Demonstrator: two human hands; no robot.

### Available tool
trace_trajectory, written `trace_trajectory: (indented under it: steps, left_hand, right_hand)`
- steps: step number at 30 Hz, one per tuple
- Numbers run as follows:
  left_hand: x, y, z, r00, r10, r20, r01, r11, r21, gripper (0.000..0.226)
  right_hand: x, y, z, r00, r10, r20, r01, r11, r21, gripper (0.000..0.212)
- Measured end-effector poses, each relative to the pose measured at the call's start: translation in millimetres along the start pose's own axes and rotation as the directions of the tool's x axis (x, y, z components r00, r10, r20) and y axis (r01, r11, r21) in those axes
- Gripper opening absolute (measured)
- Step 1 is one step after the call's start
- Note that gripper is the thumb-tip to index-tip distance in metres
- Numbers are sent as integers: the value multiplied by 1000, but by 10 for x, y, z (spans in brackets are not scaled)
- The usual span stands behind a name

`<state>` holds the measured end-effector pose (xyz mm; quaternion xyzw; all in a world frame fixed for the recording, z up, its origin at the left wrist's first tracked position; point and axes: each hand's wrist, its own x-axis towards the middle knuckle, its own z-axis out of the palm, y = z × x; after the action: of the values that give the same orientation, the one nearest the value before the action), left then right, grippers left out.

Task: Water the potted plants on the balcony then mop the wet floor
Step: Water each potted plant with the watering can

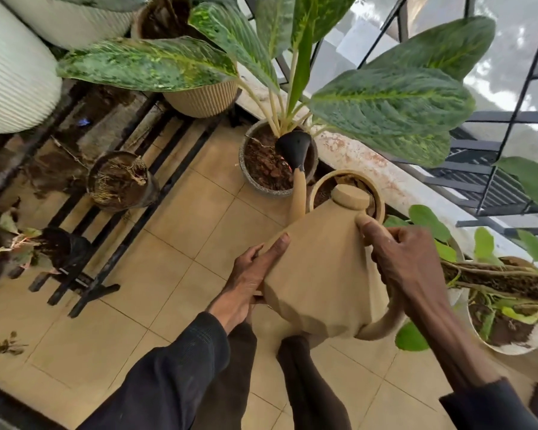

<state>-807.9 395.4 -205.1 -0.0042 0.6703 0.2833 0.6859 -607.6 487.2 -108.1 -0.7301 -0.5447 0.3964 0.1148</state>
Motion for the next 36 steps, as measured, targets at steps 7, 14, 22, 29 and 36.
trace_trajectory:
  steps: [7,14,22,29,36]
  left_hand:
    - [-140,152,2,999,-42,-11,41,999,-31,67]
    - [-282,279,86,997,-54,-49,52,997,-49,60]
    - [-396,363,162,996,-65,-56,61,996,-59,55]
    - [-393,357,251,996,-68,-63,64,996,-66,59]
    - [-367,384,263,994,-80,-74,73,993,-87,61]
  right_hand:
    - [170,-206,-45,999,-14,34,18,993,-117,73]
    - [255,-320,-126,997,16,75,-4,989,-147,69]
    - [270,-396,-223,991,41,127,-22,989,-145,54]
    - [286,-375,-313,992,42,118,-24,989,-148,62]
    - [365,-347,-302,991,34,126,-13,987,-163,64]
